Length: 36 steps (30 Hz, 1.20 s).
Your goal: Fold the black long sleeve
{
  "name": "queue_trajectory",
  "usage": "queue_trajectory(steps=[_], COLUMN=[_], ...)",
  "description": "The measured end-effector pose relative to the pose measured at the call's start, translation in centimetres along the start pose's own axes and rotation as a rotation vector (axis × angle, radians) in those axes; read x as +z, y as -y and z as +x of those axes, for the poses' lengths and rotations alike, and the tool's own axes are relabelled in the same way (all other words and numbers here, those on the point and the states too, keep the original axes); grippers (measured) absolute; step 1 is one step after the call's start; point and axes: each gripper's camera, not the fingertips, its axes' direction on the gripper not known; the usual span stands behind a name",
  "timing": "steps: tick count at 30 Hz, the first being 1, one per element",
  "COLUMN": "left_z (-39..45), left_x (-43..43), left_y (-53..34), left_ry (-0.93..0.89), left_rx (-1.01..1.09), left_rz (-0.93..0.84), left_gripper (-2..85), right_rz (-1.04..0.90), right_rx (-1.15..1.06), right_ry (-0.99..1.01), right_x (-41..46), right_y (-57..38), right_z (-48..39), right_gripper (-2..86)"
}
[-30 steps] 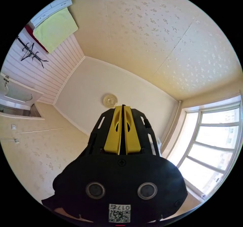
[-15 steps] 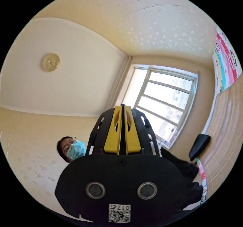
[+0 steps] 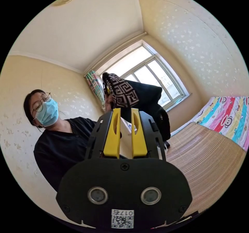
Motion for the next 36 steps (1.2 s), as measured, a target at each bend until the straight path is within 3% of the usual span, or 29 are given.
queue_trajectory(steps=[7,13,17,20,22,27,29,31,33,36], left_z=[-0.6,-3.3,-6.3,-8.3,-9.3,-10.1,-9.7,-9.4,-8.8,-8.8], left_x=[3.6,5.5,4.3,4.3,4.7,7.7,7.9,7.6,6.4,2.5], left_y=[0.5,-1.2,-2.3,-3.8,-4.9,-8.0,-8.0,-7.5,-6.8,-6.2], left_ry=[0.108,0.125,0.147,0.123,0.111,0.062,0.080,0.123,0.150,0.082], left_rx=[-0.005,-0.081,-0.173,-0.220,-0.256,-0.275,-0.260,-0.242,-0.222,-0.245], left_rz=[-0.062,-0.159,-0.217,-0.296,-0.361,-0.544,-0.550,-0.546,-0.483,-0.253], left_gripper=[0.8,0.8,0.4,-0.5,-0.8,-0.9,-0.9,-0.9,-0.9,-0.9], right_rz=[-0.169,-0.103,0.181,0.396,0.440,0.468,0.432,0.367,0.330,0.339], right_rx=[0.085,0.088,0.142,0.155,0.119,-0.048,-0.076,-0.086,-0.094,-0.121], right_ry=[0.222,0.187,-0.101,-0.495,-0.753,-0.954,-0.944,-0.810,-0.542,-0.386], right_x=[7.3,7.7,0.7,-3.8,-4.5,-1.3,-0.5,-0.9,-2.8,-4.3], right_y=[-1.3,-2.3,-5.2,-8.0,-9.0,-9.6,-9.6,-9.6,-10.5,-12.2], right_z=[2.2,2.1,0.4,-4.2,-8.3,-14.2,-14.9,-14.8,-14.2,-14.5], right_gripper=[11.4,3.3,2.2,1.9,1.8,1.7,1.7,1.7,1.8,1.7])
